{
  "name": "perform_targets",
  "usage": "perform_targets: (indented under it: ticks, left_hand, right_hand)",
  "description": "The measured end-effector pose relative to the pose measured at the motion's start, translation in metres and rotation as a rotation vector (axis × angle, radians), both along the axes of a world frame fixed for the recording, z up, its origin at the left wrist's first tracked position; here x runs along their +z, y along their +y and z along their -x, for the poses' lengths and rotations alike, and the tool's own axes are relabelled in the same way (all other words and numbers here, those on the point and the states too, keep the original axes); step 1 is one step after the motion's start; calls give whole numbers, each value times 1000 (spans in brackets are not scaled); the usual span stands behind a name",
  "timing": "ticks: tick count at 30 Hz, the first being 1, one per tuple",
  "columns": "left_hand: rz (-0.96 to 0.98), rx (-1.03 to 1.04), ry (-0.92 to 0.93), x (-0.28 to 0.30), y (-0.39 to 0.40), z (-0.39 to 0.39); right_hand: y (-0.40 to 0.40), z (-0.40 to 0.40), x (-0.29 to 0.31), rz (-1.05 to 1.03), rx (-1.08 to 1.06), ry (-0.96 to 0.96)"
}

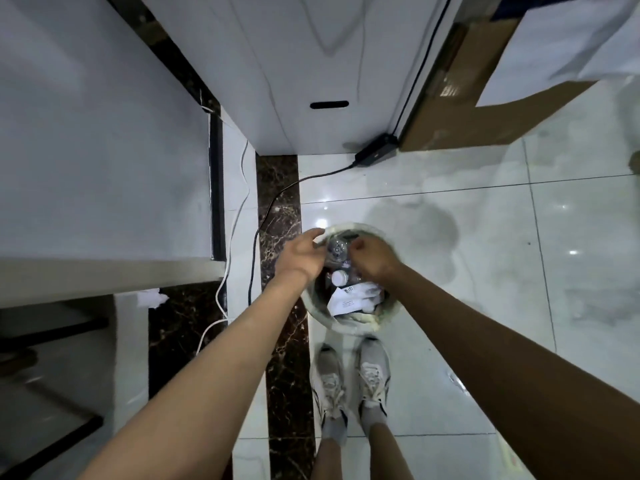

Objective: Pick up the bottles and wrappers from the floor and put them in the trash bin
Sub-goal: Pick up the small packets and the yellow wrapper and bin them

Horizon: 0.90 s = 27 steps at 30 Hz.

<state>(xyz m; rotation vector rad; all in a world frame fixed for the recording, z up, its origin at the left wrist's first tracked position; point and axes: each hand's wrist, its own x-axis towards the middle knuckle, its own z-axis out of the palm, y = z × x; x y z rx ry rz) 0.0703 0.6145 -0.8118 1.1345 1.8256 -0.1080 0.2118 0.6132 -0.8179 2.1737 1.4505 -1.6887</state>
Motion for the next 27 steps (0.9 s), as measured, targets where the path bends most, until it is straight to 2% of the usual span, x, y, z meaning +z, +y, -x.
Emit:
perform_targets:
  ticks: [5, 14, 19, 22, 27]
  left_hand:
    - [-137, -263, 130, 74, 22, -21]
    - [-272, -669, 346, 228, 1, -57]
    - [-386, -842, 379, 330, -31, -95]
    - [-448, -982, 355, 389, -71, -121]
    - [-594, -1213, 265, 452, -164, -167]
  right_hand:
    - [17, -5, 59, -73, 174, -13]
    - [-9, -64, 216, -142, 265, -207]
    - [-68, -120, 327, -174, 97, -307]
    - [-137, -146, 389, -179, -13, -376]
    - [-275, -172, 460, -171, -232, -494]
